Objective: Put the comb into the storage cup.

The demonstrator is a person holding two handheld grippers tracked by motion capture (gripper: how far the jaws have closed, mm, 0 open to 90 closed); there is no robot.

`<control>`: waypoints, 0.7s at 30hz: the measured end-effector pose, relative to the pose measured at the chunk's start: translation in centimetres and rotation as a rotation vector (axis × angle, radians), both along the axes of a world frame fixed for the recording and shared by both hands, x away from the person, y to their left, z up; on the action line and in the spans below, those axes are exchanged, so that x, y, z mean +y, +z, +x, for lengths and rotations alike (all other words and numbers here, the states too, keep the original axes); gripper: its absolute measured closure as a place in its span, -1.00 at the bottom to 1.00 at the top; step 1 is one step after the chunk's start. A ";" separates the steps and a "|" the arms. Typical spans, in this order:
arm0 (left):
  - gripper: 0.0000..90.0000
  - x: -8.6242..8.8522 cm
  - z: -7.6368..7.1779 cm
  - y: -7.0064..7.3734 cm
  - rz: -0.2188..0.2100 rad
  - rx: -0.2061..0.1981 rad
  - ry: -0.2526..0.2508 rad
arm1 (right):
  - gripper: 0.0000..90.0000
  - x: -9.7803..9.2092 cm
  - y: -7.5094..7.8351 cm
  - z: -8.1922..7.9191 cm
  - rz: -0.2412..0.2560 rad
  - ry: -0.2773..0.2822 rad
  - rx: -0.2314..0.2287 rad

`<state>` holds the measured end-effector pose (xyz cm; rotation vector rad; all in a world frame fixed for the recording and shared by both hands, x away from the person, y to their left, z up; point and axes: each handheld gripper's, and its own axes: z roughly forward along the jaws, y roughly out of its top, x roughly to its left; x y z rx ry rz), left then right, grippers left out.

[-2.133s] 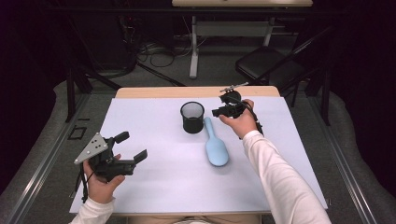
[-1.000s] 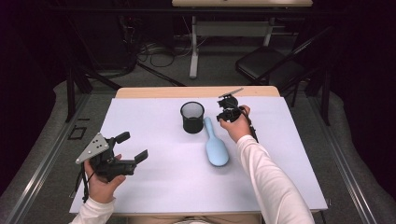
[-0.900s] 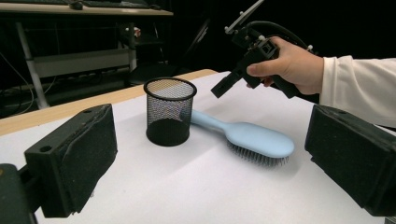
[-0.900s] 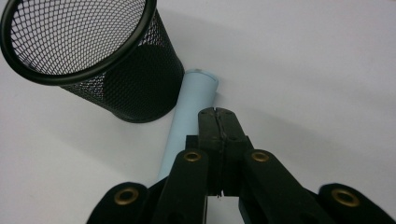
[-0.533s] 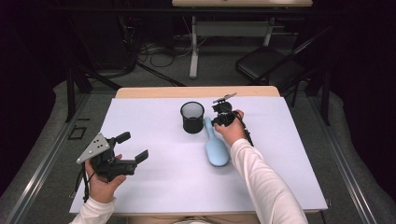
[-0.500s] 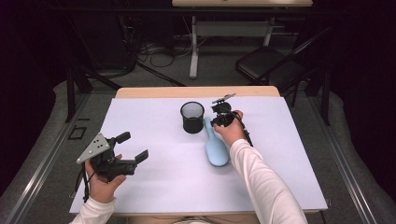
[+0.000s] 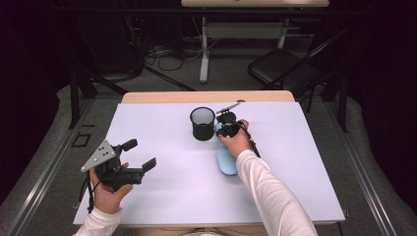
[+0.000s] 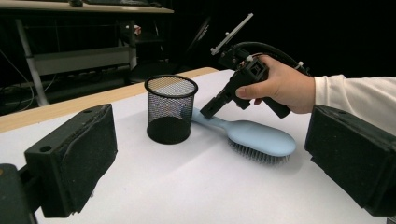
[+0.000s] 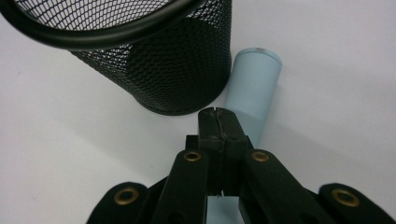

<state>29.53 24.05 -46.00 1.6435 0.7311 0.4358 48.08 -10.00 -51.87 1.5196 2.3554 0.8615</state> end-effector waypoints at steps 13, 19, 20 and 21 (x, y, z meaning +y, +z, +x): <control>-0.95 -0.1 0.0 -0.1 0.004 0.004 0.003 | 1.00 1.4 -0.8 0.1 -0.053 0.017 0.019; -0.95 -0.1 0.0 -0.1 0.005 0.007 0.002 | 1.00 1.8 -1.3 0.1 -0.082 0.028 0.018; -0.95 -0.1 0.0 -0.1 0.004 0.006 0.002 | 1.00 1.8 -1.3 0.1 -0.084 0.029 0.014; -0.95 -0.1 0.0 -0.1 0.004 0.006 0.002 | 1.00 1.8 -1.3 0.1 -0.084 0.029 0.014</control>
